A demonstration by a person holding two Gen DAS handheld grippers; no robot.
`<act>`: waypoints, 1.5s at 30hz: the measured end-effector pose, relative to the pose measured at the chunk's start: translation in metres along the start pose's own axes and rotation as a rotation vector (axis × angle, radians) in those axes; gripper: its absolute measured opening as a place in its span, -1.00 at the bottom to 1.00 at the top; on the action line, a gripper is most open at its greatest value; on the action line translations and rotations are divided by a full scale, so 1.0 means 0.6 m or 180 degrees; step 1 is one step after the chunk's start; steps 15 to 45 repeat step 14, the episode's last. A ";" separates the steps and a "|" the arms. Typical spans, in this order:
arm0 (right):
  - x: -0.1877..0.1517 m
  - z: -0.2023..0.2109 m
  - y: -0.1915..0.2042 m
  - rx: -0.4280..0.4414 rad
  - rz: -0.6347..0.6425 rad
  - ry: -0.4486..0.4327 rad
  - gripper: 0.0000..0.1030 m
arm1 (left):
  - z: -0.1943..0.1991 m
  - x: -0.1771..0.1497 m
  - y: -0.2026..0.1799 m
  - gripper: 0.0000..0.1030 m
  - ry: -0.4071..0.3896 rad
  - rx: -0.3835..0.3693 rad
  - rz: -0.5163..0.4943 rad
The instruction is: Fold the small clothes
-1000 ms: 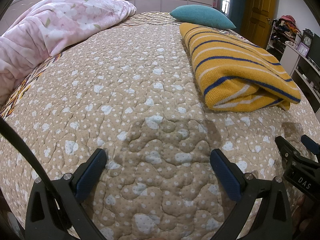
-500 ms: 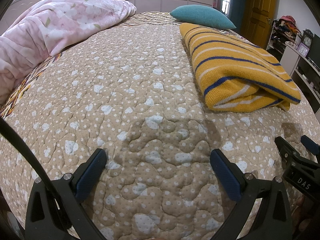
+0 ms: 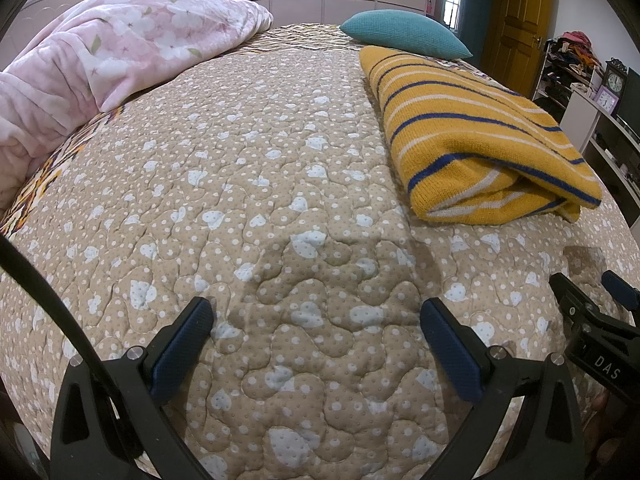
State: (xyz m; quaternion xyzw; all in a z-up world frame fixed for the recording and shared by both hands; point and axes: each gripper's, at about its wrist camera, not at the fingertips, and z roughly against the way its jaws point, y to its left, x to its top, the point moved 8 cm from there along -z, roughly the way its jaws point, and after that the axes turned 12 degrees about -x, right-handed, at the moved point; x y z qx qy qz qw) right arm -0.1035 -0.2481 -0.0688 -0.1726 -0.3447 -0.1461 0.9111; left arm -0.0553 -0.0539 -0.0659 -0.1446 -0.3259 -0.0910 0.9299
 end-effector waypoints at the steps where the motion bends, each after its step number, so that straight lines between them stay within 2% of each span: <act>1: 0.000 0.000 -0.001 0.0000 0.0000 -0.0001 0.98 | 0.000 -0.001 0.000 1.00 -0.0001 0.0000 -0.0001; 45: -0.001 -0.002 -0.002 0.0000 0.0001 -0.0005 0.98 | -0.002 0.000 -0.001 1.00 0.0020 -0.0002 0.0013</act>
